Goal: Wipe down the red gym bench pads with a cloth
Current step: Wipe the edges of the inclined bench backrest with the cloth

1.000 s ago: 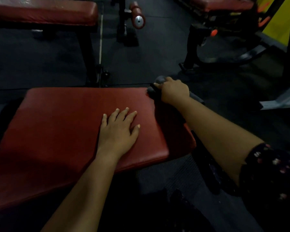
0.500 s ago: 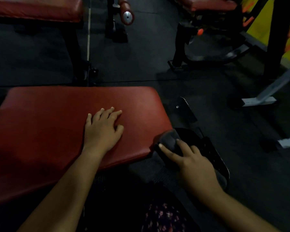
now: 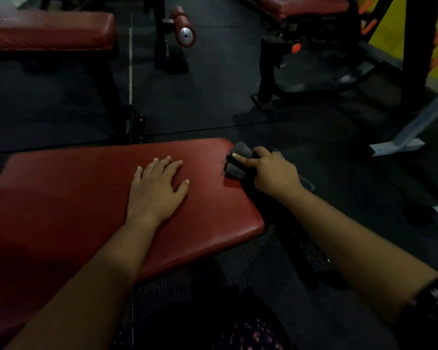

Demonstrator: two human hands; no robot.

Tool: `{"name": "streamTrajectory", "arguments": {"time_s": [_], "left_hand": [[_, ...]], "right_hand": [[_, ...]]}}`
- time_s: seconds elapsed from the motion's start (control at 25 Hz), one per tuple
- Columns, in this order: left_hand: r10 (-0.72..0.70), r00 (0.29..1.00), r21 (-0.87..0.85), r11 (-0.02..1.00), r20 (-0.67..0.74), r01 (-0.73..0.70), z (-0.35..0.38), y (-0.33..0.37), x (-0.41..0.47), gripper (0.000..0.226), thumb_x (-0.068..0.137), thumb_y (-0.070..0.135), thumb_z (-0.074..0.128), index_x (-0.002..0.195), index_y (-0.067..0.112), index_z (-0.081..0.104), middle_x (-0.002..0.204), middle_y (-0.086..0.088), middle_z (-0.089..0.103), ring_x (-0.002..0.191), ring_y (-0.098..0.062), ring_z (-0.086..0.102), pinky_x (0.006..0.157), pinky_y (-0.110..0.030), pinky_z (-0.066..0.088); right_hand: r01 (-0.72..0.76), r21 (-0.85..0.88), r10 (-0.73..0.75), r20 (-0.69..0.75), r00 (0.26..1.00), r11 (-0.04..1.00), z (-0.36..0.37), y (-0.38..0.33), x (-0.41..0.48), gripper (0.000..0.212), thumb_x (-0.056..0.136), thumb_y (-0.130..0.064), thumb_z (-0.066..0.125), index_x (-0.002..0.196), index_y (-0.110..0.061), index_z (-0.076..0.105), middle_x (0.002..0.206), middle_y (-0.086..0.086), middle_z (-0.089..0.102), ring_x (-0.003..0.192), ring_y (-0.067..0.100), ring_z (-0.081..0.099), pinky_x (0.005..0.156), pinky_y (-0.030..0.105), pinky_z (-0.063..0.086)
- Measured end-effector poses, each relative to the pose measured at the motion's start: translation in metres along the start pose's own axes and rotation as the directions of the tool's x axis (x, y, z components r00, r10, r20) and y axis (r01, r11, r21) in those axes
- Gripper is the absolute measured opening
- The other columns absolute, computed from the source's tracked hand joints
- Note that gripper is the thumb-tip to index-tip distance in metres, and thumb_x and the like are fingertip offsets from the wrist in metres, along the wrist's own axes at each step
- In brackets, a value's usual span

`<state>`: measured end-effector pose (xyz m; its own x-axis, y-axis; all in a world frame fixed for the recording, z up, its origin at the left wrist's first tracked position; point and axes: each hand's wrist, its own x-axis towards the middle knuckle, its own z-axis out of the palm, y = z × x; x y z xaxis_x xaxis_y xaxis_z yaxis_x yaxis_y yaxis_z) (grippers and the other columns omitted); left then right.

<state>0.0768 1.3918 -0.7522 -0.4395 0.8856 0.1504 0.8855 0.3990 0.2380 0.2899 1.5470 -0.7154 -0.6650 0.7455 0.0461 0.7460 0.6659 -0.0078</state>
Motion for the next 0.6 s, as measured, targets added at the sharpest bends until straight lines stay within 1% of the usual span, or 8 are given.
{"name": "streamTrajectory", "arguments": {"time_s": [0.08, 0.12, 0.2, 0.28, 0.4, 0.48, 0.52, 0.6], "left_hand": [[0.001, 1.000, 0.010, 1.000, -0.008, -0.001, 0.000, -0.001, 0.002, 0.058, 0.095, 0.055, 0.038, 0.148, 0.032, 0.036, 0.157, 0.004, 0.031, 0.147, -0.017, 0.019, 0.120, -0.046, 0.012], [0.003, 1.000, 0.013, 1.000, -0.013, -0.003, 0.001, -0.001, 0.002, 0.058, 0.095, 0.055, 0.038, 0.148, 0.032, 0.037, 0.157, 0.005, 0.031, 0.147, -0.017, 0.020, 0.120, -0.046, 0.012], [0.006, 1.000, 0.008, 1.000, -0.023, -0.006, 0.003, -0.003, 0.002, 0.058, 0.095, 0.055, 0.039, 0.148, 0.033, 0.037, 0.156, 0.005, 0.032, 0.147, -0.017, 0.020, 0.120, -0.046, 0.012], [0.009, 1.000, -0.001, 1.000, -0.025, -0.009, 0.003, -0.004, 0.001, 0.057, 0.095, 0.054, 0.039, 0.148, 0.033, 0.037, 0.156, 0.005, 0.031, 0.147, -0.017, 0.020, 0.119, -0.045, 0.012], [0.024, 1.000, -0.014, 1.000, -0.016, -0.024, 0.002, -0.004, 0.000, 0.057, 0.095, 0.051, 0.043, 0.148, 0.031, 0.039, 0.157, 0.004, 0.032, 0.147, -0.017, 0.019, 0.120, -0.046, 0.011], [0.058, 0.998, -0.040, 0.997, -0.037, -0.060, 0.002, -0.004, -0.002, 0.055, 0.095, 0.051, 0.044, 0.146, 0.030, 0.042, 0.155, 0.004, 0.035, 0.147, -0.017, 0.019, 0.120, -0.048, 0.011], [0.086, 0.995, -0.052, 0.995, -0.056, -0.089, 0.001, -0.003, -0.002, 0.055, 0.094, 0.052, 0.042, 0.145, 0.030, 0.043, 0.153, 0.004, 0.037, 0.147, -0.017, 0.019, 0.120, -0.049, 0.011], [0.126, 0.990, -0.062, 0.990, -0.060, -0.130, -0.001, -0.003, -0.002, 0.063, 0.088, 0.060, 0.034, 0.143, 0.032, 0.044, 0.151, 0.006, 0.040, 0.147, -0.017, 0.021, 0.119, -0.050, 0.011]], "right_hand": [[0.008, 0.038, -0.009, 0.012, 1.000, 0.999, 0.007, 0.004, 0.039, 0.062, 0.093, -0.028, 0.050, 0.138, -0.063, 0.026, 0.126, -0.002, 0.043, 0.109, 0.030, 0.050, 0.079, 0.042, 0.048], [-0.006, 0.086, 0.003, 0.035, 0.999, 0.996, 0.011, 0.006, 0.057, 0.064, 0.092, -0.027, 0.051, 0.138, -0.064, 0.026, 0.127, -0.002, 0.043, 0.111, 0.030, 0.051, 0.083, 0.043, 0.049], [-0.077, 0.274, 0.054, 0.090, 0.994, 0.959, 0.015, 0.010, 0.084, 0.069, 0.090, -0.020, 0.052, 0.139, -0.061, 0.028, 0.135, 0.000, 0.043, 0.119, 0.030, 0.050, 0.094, 0.044, 0.047], [-0.131, 0.425, 0.103, 0.088, 0.991, 0.896, 0.023, 0.009, 0.095, 0.071, 0.090, -0.012, 0.049, 0.142, -0.055, 0.030, 0.141, 0.004, 0.041, 0.125, 0.031, 0.047, 0.101, 0.043, 0.043], [-0.139, 0.518, 0.121, 0.070, 0.990, 0.844, 0.036, 0.010, 0.085, 0.073, 0.089, -0.006, 0.047, 0.143, -0.052, 0.032, 0.142, 0.005, 0.043, 0.124, 0.030, 0.048, 0.099, 0.038, 0.041], [-0.143, 0.600, 0.111, 0.089, 0.990, 0.788, 0.041, 0.016, 0.069, 0.077, 0.084, -0.004, 0.049, 0.143, -0.051, 0.034, 0.143, 0.006, 0.045, 0.125, 0.029, 0.049, 0.103, 0.036, 0.042], [-0.142, 0.626, 0.103, 0.098, 0.990, 0.767, 0.043, 0.020, 0.057, 0.078, 0.083, -0.003, 0.051, 0.143, -0.050, 0.034, 0.144, 0.006, 0.045, 0.127, 0.028, 0.048, 0.104, 0.034, 0.041], [-0.122, 0.650, 0.080, 0.095, 0.992, 0.750, 0.049, 0.028, 0.024, 0.082, 0.080, 0.000, 0.054, 0.144, -0.046, 0.033, 0.143, 0.006, 0.046, 0.130, 0.025, 0.045, 0.107, 0.028, 0.036]]}}
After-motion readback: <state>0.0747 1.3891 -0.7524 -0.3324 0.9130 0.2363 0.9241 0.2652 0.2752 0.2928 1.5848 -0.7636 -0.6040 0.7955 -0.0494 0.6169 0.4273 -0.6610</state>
